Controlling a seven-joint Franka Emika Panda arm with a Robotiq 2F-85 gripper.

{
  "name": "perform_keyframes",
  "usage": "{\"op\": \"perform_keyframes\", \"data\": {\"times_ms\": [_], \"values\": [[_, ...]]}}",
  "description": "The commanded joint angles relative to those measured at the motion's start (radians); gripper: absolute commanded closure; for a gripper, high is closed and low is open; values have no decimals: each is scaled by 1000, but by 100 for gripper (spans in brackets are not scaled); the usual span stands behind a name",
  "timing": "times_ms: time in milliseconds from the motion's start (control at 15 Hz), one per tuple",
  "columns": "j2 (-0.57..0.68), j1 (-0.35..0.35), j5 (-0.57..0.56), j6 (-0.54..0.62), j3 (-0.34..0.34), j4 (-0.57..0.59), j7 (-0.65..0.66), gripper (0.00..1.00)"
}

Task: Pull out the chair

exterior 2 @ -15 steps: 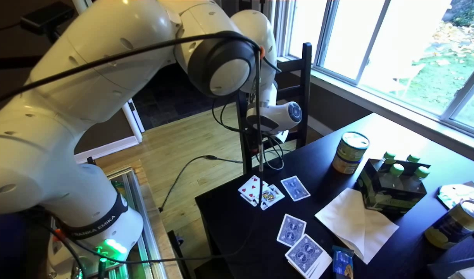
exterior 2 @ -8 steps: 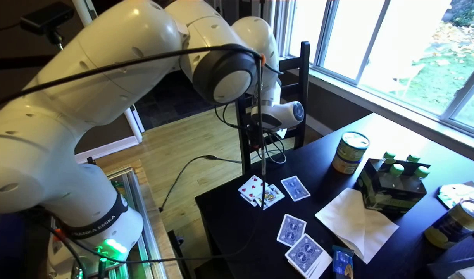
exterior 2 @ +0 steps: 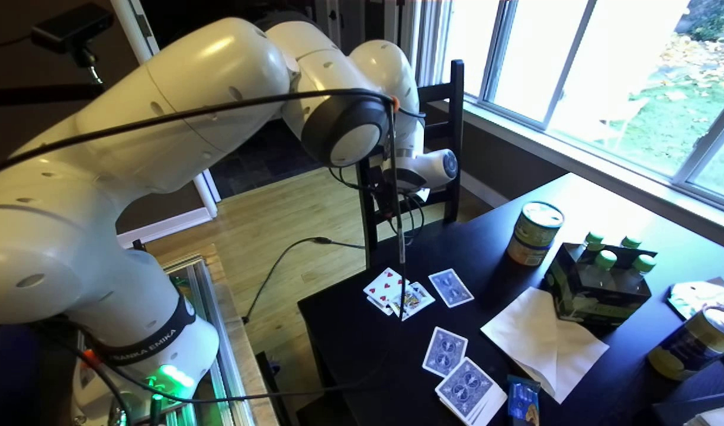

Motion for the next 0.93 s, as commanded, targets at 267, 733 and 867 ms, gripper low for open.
{"op": "perform_keyframes", "data": {"times_ms": [267, 733, 867], "values": [[125, 131, 3, -62, 9, 228, 31, 100], [191, 204, 0, -48, 15, 361, 35, 100], [205, 216, 1, -46, 17, 389, 32, 100]]}}
